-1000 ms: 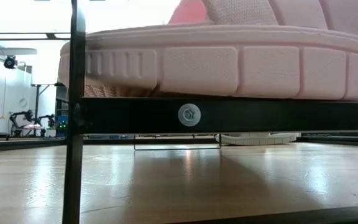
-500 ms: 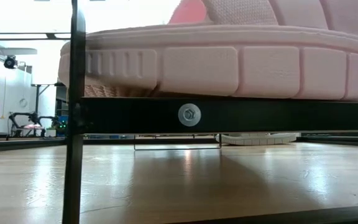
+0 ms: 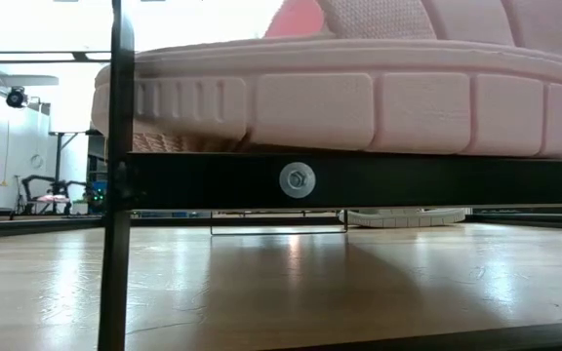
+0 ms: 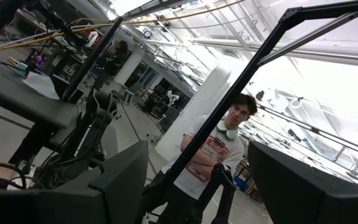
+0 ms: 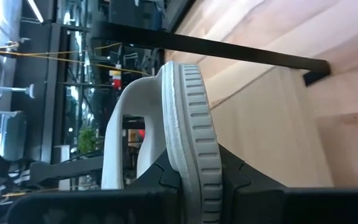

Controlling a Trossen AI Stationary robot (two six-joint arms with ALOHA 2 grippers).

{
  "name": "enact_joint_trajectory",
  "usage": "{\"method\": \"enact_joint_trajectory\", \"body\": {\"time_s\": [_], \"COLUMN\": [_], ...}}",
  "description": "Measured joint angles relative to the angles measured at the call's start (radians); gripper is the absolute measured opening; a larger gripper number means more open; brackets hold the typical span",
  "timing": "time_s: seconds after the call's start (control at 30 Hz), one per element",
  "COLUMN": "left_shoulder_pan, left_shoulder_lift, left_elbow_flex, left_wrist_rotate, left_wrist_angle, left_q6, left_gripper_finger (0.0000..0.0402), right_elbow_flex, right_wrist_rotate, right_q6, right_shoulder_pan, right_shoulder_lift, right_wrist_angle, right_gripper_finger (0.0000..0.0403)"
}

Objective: Pick and place slides into the shelf
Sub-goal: Put the bottom gray slide on the shelf

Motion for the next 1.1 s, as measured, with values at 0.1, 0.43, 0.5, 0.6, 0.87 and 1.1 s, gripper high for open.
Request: {"method": "enact_joint_trajectory", "body": {"time_s": [0.1, 0.43, 0.5, 0.6, 0.87, 1.1], "left_shoulder_pan": [0.0, 0.0, -0.002, -0.006, -0.008, -0.023], "left_shoulder_lift": [0.0, 0.0, 0.0, 0.0, 0.0, 0.0], "left_elbow_flex": [0.0, 0.0, 0.0, 0.0, 0.001, 0.001], "left_wrist_rotate": [0.0, 0.0, 0.0, 0.0, 0.0, 0.0], "left_wrist_angle": [0.0, 0.0, 0.0, 0.0, 0.0, 0.001], "left_q6": [0.0, -0.003, -0.013, -0.014, -0.016, -0.016], "left_gripper_finger": [0.0261, 0.0261, 0.0261, 0.0261, 0.0261, 0.0261], "right_elbow_flex": [0.0, 0.0, 0.001, 0.001, 0.004, 0.004], "right_wrist_rotate": [0.0, -0.029, -0.029, -0.048, -0.053, -0.057], "right_q6": [0.023, 0.063, 0.062, 0.047, 0.037, 0.034], "right_shoulder_pan": [0.0, -0.014, -0.021, -0.033, -0.044, -0.058], "right_shoulder_lift": [0.025, 0.118, 0.137, 0.156, 0.17, 0.17], "right_wrist_angle": [-0.003, 0.078, 0.111, 0.134, 0.147, 0.146], "right_gripper_finger": [0.0033, 0.0033, 0.0033, 0.0033, 0.0033, 0.0033]}}
